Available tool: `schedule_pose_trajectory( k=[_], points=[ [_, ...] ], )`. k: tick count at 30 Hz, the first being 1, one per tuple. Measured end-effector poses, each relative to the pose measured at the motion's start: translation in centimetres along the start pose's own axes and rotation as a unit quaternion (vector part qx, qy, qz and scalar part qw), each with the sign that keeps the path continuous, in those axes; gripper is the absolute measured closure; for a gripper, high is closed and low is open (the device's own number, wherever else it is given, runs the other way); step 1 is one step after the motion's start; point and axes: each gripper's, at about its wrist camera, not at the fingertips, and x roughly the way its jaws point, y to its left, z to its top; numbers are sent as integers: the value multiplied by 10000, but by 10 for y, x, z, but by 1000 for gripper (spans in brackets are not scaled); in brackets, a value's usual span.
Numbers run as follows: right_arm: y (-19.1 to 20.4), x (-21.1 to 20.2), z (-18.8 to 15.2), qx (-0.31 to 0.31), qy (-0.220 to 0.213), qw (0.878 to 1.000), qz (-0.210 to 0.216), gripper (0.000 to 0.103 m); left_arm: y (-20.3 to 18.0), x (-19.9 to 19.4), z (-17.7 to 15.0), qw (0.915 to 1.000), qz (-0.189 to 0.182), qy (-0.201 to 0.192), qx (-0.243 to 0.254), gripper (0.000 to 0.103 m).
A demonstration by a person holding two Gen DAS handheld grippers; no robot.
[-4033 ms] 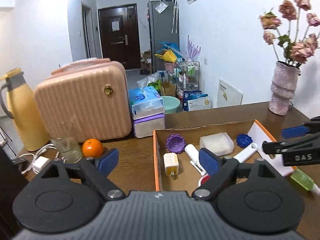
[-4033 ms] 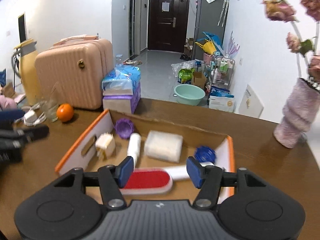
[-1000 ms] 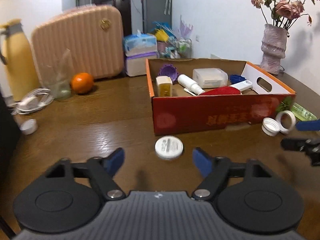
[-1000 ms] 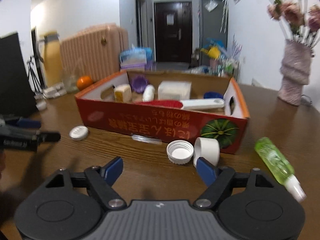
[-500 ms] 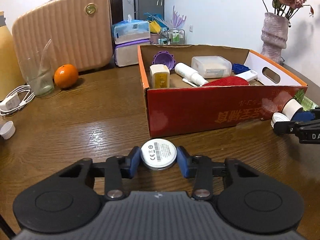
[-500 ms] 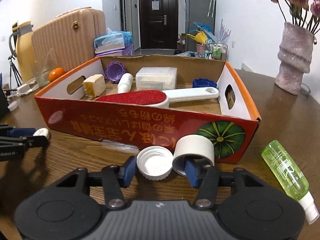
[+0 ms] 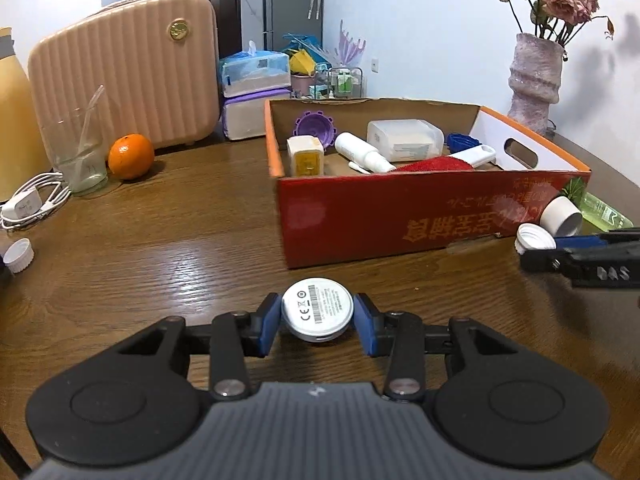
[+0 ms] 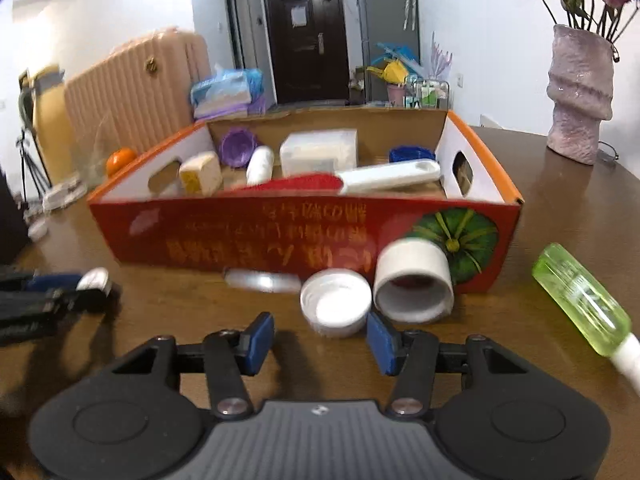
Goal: Organize rigid objects
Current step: 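Grasp the round white puck with the left tool while the right tool grasps the white bottle cap, then lift the puck and the bottle cap above the table with both tools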
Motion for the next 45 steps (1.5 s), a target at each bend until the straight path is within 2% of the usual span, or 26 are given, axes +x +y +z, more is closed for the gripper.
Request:
schedule_pose_trajectory(
  k=[2,10,20,28,32,38,45],
  points=[
    [1,6,3,28,-30,10000,-21,62,0,-5,0,10000,7,-44,-17,63],
    [9,6,1,-166,-83,9995,-238,64,-6,-40,-3,9995,-1,-314,-49,63],
    [39,-115,-40,-458,-949,9943,165,64,-26,-137,-30,9948,112,-1007,-49,63],
    [57,-214,-82,-489,-1529,9859,464,64,-36,-224,-60,9877,-100,-1443,-601,63],
    [66,-258,-102,-577,-1771,9811,519,64,-41,-255,-77,9853,-134,-1567,-663,63],
    [71,-297,-123,-618,-1990,9768,493,64,-51,-283,-98,9843,-190,-1657,-585,63],
    [66,-308,-139,-522,-2023,9770,415,64,-62,-295,-99,9821,-300,-1807,-435,63]
  ],
)
